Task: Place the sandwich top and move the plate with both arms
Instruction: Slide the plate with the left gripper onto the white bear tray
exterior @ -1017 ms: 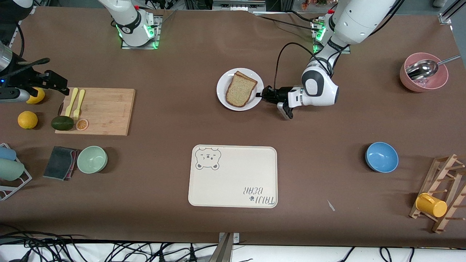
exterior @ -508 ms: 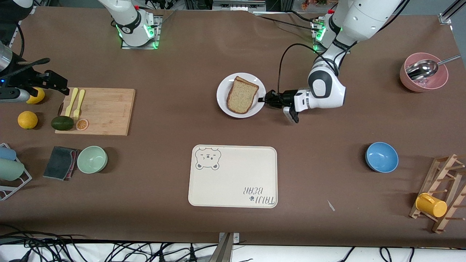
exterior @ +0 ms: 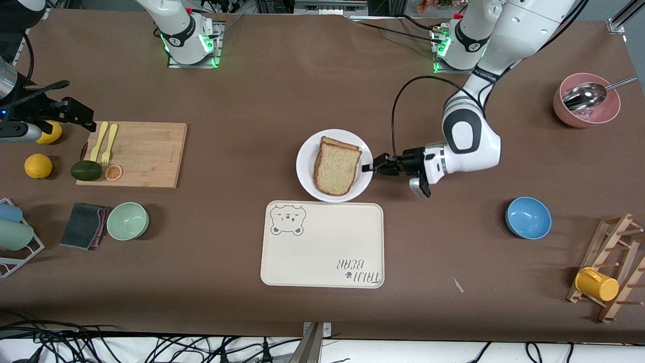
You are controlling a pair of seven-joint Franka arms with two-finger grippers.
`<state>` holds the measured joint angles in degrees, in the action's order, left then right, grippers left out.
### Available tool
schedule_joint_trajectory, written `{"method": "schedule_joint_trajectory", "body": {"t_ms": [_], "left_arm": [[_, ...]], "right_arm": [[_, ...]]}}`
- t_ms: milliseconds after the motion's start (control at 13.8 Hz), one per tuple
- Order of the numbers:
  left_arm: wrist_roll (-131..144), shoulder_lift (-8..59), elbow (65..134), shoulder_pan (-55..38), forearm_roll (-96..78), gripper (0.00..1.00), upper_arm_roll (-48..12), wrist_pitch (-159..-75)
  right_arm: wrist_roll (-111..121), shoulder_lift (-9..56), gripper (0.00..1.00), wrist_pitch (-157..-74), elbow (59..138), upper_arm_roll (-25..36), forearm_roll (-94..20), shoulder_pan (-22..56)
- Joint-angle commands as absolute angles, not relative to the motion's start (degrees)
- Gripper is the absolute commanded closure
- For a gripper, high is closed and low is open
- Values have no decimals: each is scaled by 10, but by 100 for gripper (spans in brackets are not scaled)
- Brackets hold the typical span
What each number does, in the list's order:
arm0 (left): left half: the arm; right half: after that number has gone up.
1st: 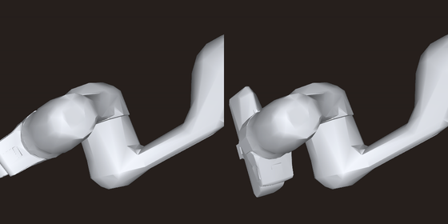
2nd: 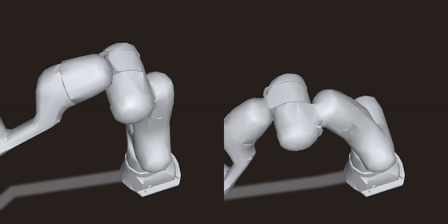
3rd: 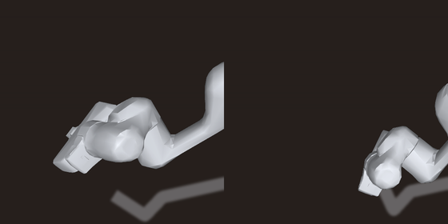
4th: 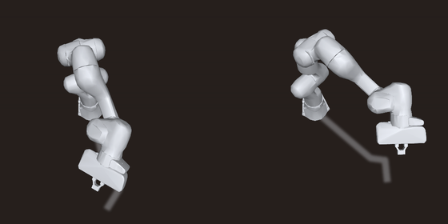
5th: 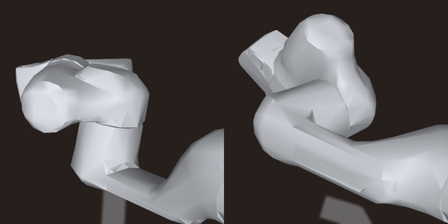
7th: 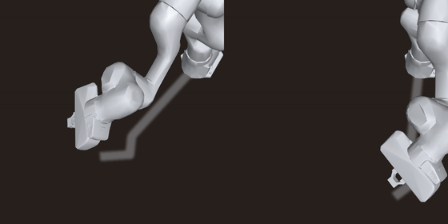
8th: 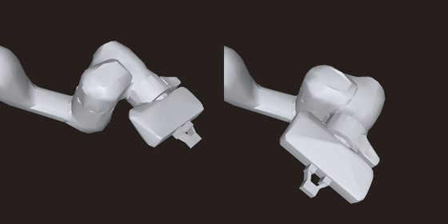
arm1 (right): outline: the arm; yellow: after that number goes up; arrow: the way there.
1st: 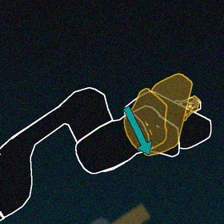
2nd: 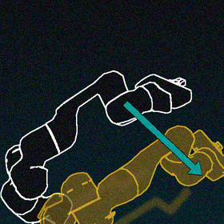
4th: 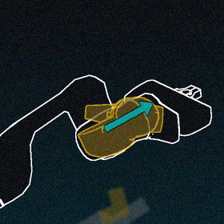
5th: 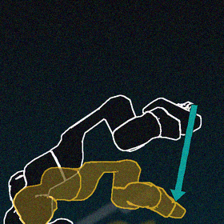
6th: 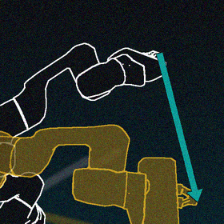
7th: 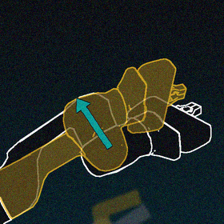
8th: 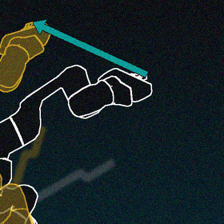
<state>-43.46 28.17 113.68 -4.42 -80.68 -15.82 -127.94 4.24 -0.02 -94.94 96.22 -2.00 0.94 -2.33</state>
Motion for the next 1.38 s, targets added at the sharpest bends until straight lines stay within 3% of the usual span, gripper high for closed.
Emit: {"method": "schedule_joint_trajectory", "body": {"t_ms": [0, 508, 944, 1307], "left_arm": [[-382, 347, 1035, -33, -781, 100, -160, -1266], [-374, 480, 867, -69, -780, 100, -145, -1309], [-308, 570, 744, -176, -781, 100, -43, -1315], [-304, 601, 717, -181, -783, 100, -40, -1340]], "right_arm": [[38, 2, 0, -939, 952, -25, 11, -26], [37, 2, 0, -939, 952, -25, 11, -26], [37, 2, 0, -938, 952, -25, 11, -26], [37, 3, 0, -939, 952, -25, 11, -26]]}}
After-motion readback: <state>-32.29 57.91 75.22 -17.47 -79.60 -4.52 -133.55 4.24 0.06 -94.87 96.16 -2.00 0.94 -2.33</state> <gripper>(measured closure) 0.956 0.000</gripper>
